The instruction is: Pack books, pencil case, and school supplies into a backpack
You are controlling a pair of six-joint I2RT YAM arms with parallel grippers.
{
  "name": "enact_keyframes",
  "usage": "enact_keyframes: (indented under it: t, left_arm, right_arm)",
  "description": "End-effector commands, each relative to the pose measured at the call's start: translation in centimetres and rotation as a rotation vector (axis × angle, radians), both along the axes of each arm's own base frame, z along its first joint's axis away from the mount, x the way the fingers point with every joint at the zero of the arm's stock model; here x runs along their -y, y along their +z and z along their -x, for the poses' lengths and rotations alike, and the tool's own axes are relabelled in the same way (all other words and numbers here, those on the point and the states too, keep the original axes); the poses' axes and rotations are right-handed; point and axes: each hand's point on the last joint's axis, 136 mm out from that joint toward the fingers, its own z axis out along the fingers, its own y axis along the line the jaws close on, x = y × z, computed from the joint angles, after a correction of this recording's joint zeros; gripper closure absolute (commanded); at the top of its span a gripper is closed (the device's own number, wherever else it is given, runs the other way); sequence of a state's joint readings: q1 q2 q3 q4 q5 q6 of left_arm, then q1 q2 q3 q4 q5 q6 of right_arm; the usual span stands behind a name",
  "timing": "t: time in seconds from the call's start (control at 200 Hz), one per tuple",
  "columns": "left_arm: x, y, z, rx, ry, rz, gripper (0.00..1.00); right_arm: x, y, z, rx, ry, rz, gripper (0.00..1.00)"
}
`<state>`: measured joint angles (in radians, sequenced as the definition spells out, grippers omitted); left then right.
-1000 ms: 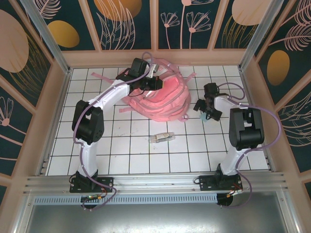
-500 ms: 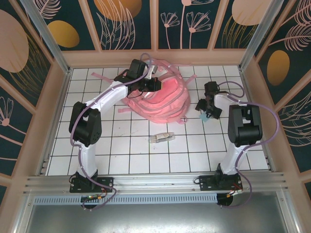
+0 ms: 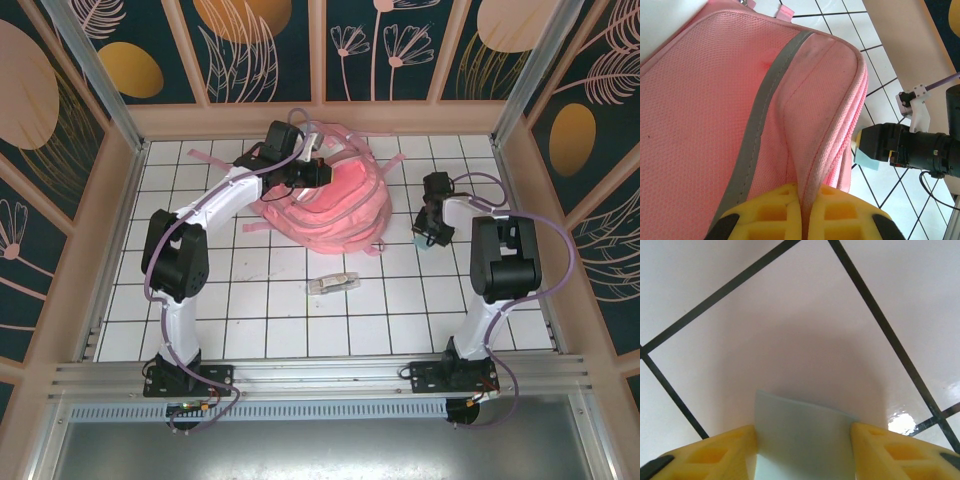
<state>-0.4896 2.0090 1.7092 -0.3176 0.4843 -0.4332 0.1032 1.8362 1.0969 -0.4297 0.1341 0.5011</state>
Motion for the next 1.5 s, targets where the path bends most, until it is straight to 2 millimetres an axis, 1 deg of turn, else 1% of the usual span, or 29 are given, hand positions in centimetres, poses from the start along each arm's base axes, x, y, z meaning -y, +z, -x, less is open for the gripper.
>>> enact_keyframes:
  t: [0.0, 0.06, 0.11, 0.205, 0.27, 0.325, 0.395, 0.435, 0.485, 0.61, 0.771, 0.786, 0.886, 1.006, 1.111, 1.191, 1.261, 1.296, 1.331, 1.381, 1.441, 1.496]
  left_arm:
    - [0.6, 5.9, -0.8, 0.117, -0.010, 0.106, 1.00]
    - [0.6, 5.8, -0.8, 0.114, -0.009, 0.107, 1.00]
    - [0.6, 5.9, -0.8, 0.114, -0.009, 0.108, 1.00]
    - [0.6, 5.8, -0.9, 0.116, -0.005, 0.105, 1.00]
    - [0.5, 5.7, -1.0, 0.117, -0.001, 0.104, 1.00]
    - [0.4, 5.7, -1.2, 0.117, 0.007, 0.107, 1.00]
    - [0.3, 5.7, -1.4, 0.110, 0.010, 0.124, 1.00]
    - [0.3, 5.6, -1.5, 0.106, 0.009, 0.133, 1.00]
    - [0.4, 5.7, -1.5, 0.104, 0.007, 0.140, 1.00]
    - [0.7, 6.1, -1.4, 0.103, -0.004, 0.164, 1.00]
    - [0.8, 6.4, -1.4, 0.103, -0.006, 0.176, 1.00]
    - [0.8, 6.4, -1.4, 0.104, -0.007, 0.178, 1.00]
    - [1.0, 6.4, -1.3, 0.096, -0.009, 0.192, 1.00]
    - [1.2, 6.2, -1.4, 0.082, -0.012, 0.212, 1.00]
    - [1.4, 6.4, -1.4, 0.072, -0.011, 0.232, 1.00]
    - [1.5, 6.6, -1.4, 0.065, -0.009, 0.248, 1.00]
    - [1.7, 6.8, -1.3, 0.059, -0.015, 0.266, 1.00]
    - [1.7, 7.0, -1.3, 0.059, -0.015, 0.273, 1.00]
    - [1.7, 7.0, -1.3, 0.055, -0.015, 0.278, 1.00]
    - [1.7, 7.0, -1.3, 0.053, -0.014, 0.282, 1.00]
    - [1.7, 7.0, -1.2, 0.053, -0.012, 0.284, 1.00]
    - [1.7, 6.9, -1.2, 0.054, -0.013, 0.283, 1.00]
  right_arm:
    - [-1.1, -3.1, 1.8, -0.078, 0.020, -0.057, 0.53]
    - [-1.2, -3.1, 1.9, -0.076, 0.020, -0.060, 0.55]
    - [-1.2, -2.8, 1.8, -0.069, 0.025, -0.063, 0.59]
    - [-1.2, -1.5, 1.2, -0.045, 0.034, -0.057, 0.62]
    - [-1.0, -0.1, 0.7, -0.020, 0.041, -0.045, 0.63]
    - [-1.1, 1.2, 0.3, 0.004, 0.050, -0.043, 0.68]
    - [-1.3, 2.9, -0.1, 0.037, 0.067, -0.050, 0.68]
    - [-1.7, 3.8, -0.3, 0.052, 0.084, -0.058, 0.71]
    - [-2.3, 5.0, -0.6, 0.071, 0.111, -0.070, 0.70]
    - [-5.0, 7.8, -1.3, 0.112, 0.187, -0.094, 0.70]
    - [-8.8, 11.7, -2.9, 0.186, 0.269, -0.108, 0.69]
    - [-9.6, 12.2, -3.1, 0.194, 0.286, -0.134, 0.68]
    - [-12.9, 14.7, -4.3, 0.261, 0.347, -0.211, 0.68]
    - [-16.6, 16.9, -5.8, 0.337, 0.409, -0.318, 0.66]
    - [-19.1, 17.4, -7.2, 0.375, 0.438, -0.377, 0.66]
    - [-20.8, 17.1, -8.1, 0.388, 0.451, -0.413, 0.66]
    - [-21.9, 16.7, -8.7, 0.397, 0.450, -0.437, 0.65]
    - [-22.5, 16.6, -9.0, 0.400, 0.452, -0.460, 0.63]
    - [-23.2, 16.7, -9.1, 0.404, 0.462, -0.489, 0.59]
    - [-24.0, 16.7, -9.1, 0.400, 0.474, -0.523, 0.50]
    - [-24.1, 17.1, -9.1, 0.406, 0.472, -0.529, 0.41]
    - [-23.8, 17.5, -8.9, 0.422, 0.464, -0.516, 0.35]
